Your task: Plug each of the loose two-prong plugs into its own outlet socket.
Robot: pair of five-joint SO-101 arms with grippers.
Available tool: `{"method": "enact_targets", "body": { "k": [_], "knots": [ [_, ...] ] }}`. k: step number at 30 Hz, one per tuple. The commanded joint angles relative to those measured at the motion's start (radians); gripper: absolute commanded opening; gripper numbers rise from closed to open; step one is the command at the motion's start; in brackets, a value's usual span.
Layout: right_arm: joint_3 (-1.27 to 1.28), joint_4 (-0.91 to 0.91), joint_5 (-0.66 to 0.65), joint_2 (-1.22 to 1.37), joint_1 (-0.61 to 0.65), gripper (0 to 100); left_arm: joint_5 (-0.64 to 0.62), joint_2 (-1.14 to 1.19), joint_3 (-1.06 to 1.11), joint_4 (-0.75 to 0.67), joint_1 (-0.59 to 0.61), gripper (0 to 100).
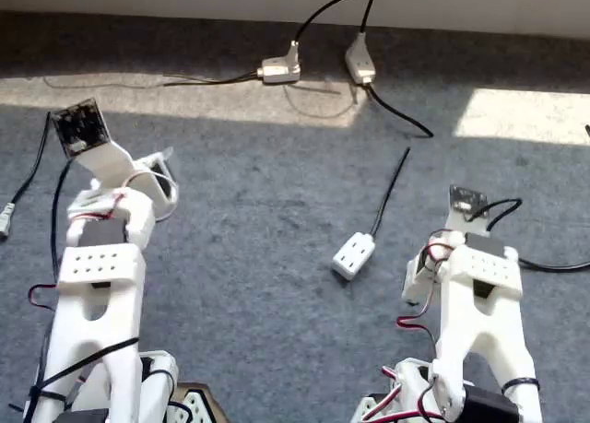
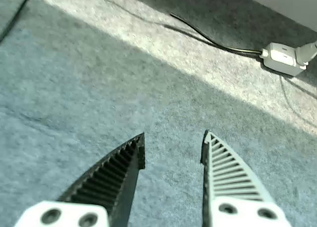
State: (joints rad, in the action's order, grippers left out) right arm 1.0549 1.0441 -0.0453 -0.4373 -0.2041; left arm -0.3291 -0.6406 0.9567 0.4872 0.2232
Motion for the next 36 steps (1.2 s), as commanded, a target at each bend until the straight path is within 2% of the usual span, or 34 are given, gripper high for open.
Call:
{"method": "enact_targets", "body": {
  "k": [1,5,10,16,21,26,32,36],
  "knots": [
    [0.104,-0.153,0.009,-0.015,0.002,36.0,0.195,-0.004,-0.283,0.181,0.084,20],
    [0.110,-0.163,0.009,-0.015,0.002,36.0,0.338,0.147,-0.529,0.219,0.213,20],
    [0.113,-0.183,0.012,-0.015,0.002,36.0,0.532,0.564,-0.969,0.330,0.360,20],
    [0.116,-0.183,0.011,-0.015,0.002,36.0,0.756,1.070,-1.532,0.592,0.469,20],
    [0.116,-0.183,0.014,-0.015,0.002,36.0,0.913,1.368,-1.922,0.824,0.532,20],
    [0.117,-0.183,0.014,-0.015,0.002,36.0,1.025,1.601,-2.147,0.990,0.570,20],
    [0.117,-0.183,0.015,-0.015,0.002,36.0,1.125,1.773,-2.292,1.208,0.595,20],
    [0.117,-0.183,0.015,-0.015,0.002,36.0,1.131,1.813,-2.315,1.246,0.611,20]
  ]
}}
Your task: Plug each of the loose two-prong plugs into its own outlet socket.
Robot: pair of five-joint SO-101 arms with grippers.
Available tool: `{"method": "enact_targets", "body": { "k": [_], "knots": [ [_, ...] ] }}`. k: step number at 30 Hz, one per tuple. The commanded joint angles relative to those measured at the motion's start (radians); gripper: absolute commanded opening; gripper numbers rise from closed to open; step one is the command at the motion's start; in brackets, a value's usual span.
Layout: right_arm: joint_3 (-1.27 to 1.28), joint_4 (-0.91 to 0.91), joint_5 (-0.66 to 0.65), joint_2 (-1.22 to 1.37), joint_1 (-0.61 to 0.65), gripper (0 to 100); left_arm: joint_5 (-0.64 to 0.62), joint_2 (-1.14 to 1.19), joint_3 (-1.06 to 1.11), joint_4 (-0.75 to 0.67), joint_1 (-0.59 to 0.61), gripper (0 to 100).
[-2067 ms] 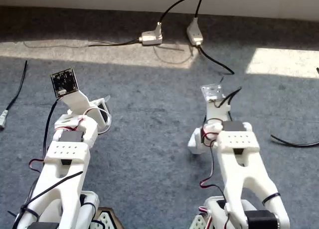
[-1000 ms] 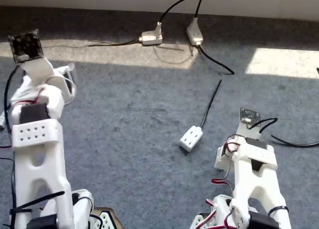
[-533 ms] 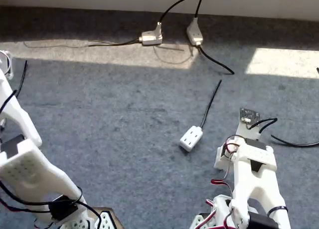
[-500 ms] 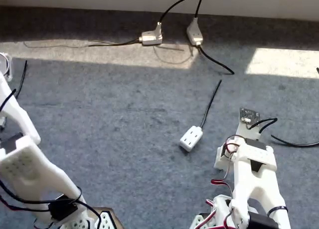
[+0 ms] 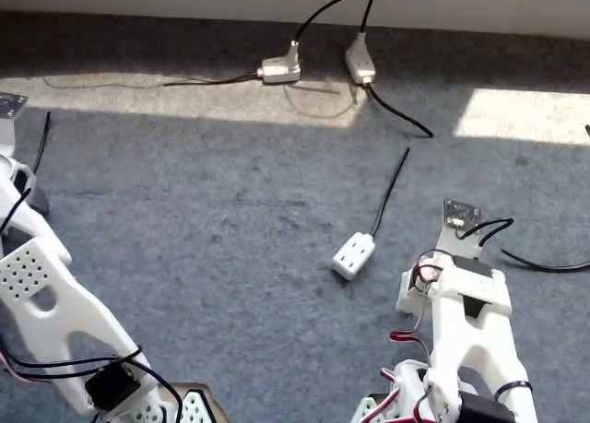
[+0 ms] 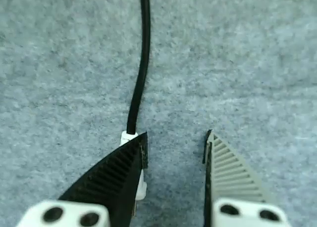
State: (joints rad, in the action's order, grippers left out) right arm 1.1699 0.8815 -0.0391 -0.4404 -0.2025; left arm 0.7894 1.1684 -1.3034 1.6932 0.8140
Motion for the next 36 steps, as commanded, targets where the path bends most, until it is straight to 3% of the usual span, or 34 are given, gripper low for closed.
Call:
{"method": "enact_targets", "body": {
  "k": [1,17,26,36],
  "knots": [
    [0.002,-0.021,0.009,-0.012,0.001,36.0,0.015,0.008,-0.054,0.040,0.027,20],
    [0.002,-0.021,0.009,-0.012,0.002,36.0,0.101,0.002,-0.061,0.038,0.148,20],
    [0.002,-0.021,0.009,-0.012,0.002,36.0,0.103,0.012,-0.337,0.040,0.185,20],
    [0.002,-0.021,0.009,-0.012,0.002,36.0,0.160,0.124,-0.348,0.037,0.220,20]
  ]
}}
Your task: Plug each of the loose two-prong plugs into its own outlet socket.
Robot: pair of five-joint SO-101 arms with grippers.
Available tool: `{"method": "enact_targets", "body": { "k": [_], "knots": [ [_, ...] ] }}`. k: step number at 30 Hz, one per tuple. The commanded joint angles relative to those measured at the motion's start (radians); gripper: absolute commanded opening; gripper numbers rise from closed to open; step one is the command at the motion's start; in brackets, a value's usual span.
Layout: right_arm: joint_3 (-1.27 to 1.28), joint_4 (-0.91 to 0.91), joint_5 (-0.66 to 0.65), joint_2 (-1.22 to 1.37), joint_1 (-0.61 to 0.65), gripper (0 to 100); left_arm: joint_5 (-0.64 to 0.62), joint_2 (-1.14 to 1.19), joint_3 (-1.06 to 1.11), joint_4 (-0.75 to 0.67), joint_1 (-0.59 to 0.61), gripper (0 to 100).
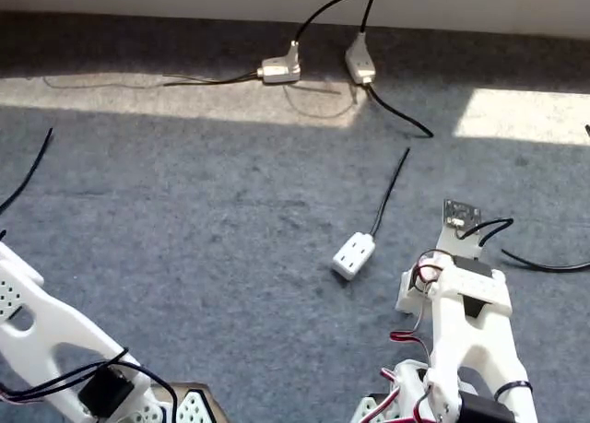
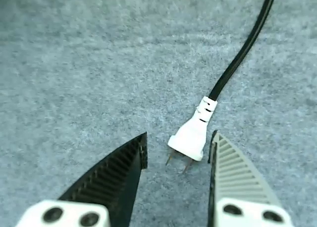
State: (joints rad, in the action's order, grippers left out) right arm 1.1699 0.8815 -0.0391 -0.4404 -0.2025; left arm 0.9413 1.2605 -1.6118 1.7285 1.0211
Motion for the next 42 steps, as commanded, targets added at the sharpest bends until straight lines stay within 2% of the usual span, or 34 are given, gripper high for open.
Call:
{"method": "enact_targets", "body": {
  "k": [1,10,25,31,38,42],
  "knots": [
    [0.002,-0.021,0.009,-0.012,0.002,36.0,0.008,0.045,-0.047,0.002,0.016,20],
    [0.002,-0.021,0.009,-0.012,0.002,36.0,0.106,0.044,-0.050,-0.118,0.051,20],
    [0.002,-0.021,0.011,-0.012,0.002,36.0,0.100,-0.081,-0.051,-0.130,0.070,20],
    [0.002,-0.021,0.011,-0.012,0.002,36.0,0.098,-0.067,-0.013,-0.219,0.077,20],
    [0.002,-0.021,0.011,-0.012,0.036,36.0,0.104,0.028,0.002,-0.215,0.077,20],
    [0.002,-0.021,0.011,-0.012,0.042,36.0,0.124,0.054,-0.004,-0.132,0.076,20]
  ]
}}
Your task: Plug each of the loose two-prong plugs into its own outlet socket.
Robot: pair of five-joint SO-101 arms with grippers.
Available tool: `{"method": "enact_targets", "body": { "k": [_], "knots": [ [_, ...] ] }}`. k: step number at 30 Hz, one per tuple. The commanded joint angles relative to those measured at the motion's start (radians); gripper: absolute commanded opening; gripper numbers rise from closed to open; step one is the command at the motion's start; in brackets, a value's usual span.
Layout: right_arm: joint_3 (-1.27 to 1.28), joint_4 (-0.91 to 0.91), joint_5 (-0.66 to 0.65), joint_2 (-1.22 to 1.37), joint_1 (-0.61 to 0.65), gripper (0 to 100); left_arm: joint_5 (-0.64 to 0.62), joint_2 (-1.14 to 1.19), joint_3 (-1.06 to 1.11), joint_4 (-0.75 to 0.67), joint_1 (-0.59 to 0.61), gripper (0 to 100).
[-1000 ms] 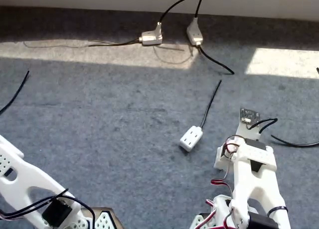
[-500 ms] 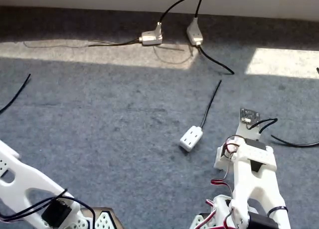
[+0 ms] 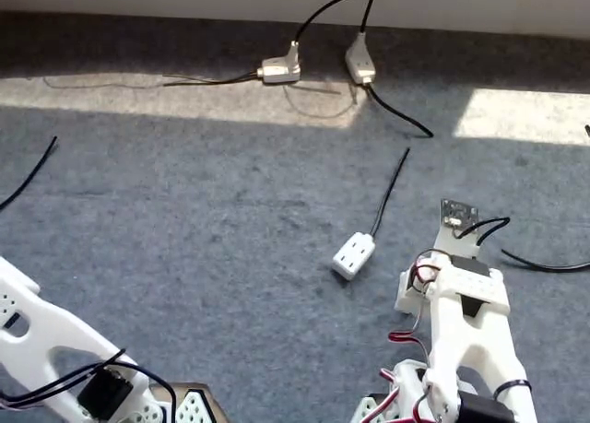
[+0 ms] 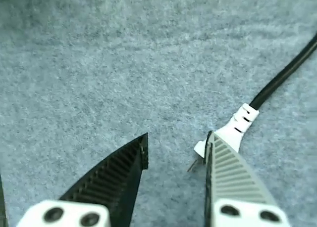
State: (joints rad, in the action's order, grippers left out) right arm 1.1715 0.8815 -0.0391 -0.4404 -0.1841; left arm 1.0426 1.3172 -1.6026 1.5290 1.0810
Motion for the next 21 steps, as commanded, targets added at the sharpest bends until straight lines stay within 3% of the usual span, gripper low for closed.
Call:
{"method": "enact_targets", "body": {
  "k": [1,4,21],
  "knots": [
    [0.001,-0.021,0.011,-0.012,0.024,36.0,0.055,-0.002,-0.013,0.110,0.016,20],
    [0.001,-0.021,0.011,-0.012,0.024,36.0,0.126,-0.001,-0.013,0.201,0.010,20],
    [0.002,-0.021,0.011,-0.012,0.021,36.0,0.130,0.007,0.073,0.226,0.007,19]
  ]
}}
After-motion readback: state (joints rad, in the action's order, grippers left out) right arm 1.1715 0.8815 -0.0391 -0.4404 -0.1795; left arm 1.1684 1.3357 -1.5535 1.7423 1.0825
